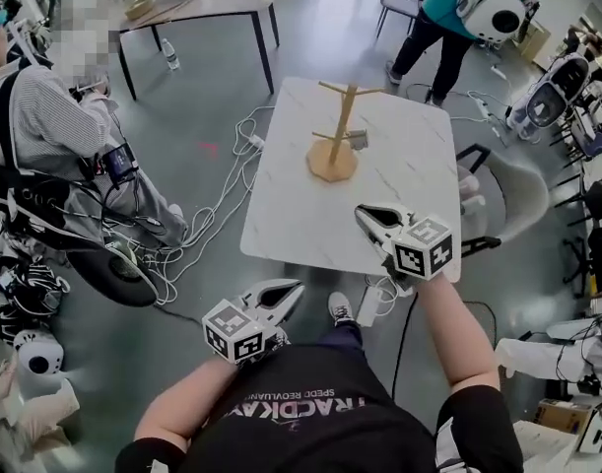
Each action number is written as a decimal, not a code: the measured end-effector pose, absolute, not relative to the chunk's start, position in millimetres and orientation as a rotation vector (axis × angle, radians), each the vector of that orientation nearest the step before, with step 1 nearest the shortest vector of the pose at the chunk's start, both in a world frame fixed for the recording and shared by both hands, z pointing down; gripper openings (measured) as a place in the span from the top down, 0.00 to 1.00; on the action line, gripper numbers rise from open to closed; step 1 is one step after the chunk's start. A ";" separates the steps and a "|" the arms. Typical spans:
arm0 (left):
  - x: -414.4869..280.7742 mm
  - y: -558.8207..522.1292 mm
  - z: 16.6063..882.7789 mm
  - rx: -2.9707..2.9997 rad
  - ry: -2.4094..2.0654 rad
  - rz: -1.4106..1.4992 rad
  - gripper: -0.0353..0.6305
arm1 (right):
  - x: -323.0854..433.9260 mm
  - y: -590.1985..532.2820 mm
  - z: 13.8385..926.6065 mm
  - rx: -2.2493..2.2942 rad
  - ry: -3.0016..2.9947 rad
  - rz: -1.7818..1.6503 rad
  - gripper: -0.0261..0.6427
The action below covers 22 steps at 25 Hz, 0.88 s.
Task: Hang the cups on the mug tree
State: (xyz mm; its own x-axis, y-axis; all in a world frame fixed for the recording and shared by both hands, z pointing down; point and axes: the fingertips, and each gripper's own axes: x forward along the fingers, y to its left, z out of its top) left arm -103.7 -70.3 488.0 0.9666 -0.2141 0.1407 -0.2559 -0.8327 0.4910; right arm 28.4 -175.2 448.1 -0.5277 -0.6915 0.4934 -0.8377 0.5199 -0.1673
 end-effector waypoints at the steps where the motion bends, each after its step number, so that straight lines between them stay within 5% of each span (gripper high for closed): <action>1: -103.5 -67.1 488.3 2.589 -0.318 0.113 0.95 | 22.7 -165.4 444.2 1.294 -2.468 0.635 0.93; 22: -36.9 -6.3 480.2 2.593 -0.187 0.156 0.95 | -6.0 -3.9 471.8 1.404 -2.642 0.998 0.93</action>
State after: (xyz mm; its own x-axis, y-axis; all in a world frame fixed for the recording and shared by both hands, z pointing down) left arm -36.9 -6.3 480.2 0.9837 -0.1025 0.1476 -0.1638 -0.8495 0.5016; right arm -6.0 -3.9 471.8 -0.6035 -0.7497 0.2716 -0.7419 0.4032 -0.5357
